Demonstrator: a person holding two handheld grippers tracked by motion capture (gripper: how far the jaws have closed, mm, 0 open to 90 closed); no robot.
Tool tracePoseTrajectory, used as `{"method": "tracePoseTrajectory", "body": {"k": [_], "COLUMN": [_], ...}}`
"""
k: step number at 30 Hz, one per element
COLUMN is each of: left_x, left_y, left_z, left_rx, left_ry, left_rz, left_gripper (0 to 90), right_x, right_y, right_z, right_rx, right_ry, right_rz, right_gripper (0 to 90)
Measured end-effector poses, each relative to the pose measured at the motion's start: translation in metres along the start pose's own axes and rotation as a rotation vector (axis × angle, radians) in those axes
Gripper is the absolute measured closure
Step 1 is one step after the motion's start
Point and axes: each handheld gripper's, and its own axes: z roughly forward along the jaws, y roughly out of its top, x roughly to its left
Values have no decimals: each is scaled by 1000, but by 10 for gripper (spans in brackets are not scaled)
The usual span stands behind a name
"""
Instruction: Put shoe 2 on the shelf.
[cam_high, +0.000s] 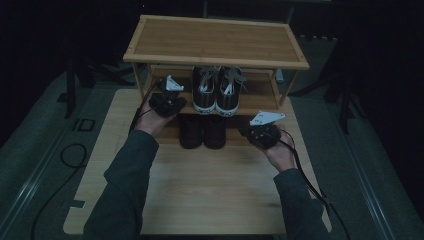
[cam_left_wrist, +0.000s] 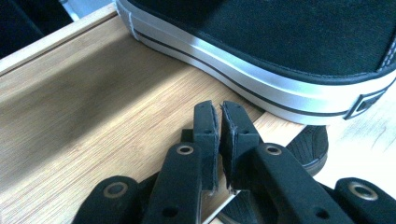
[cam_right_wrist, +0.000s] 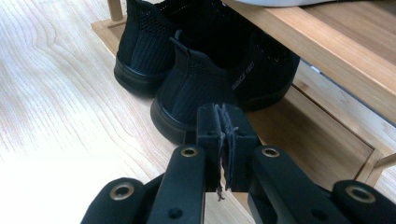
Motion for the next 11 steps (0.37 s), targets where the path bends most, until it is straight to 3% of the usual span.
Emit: {"method": "tracePoseTrajectory", "body": {"k": [11], "left_x": [1], "left_y": [-3], "left_z": [-7], "left_rx": [-9], "left_ry": [0], "left_rz": [6], "left_gripper": [839], "right_x": [-3], "right_y": [-8], "right_z": [-1], "right_rx": [11], "right_ry": [-1], "right_rz": [14], "right_gripper": [866]}}
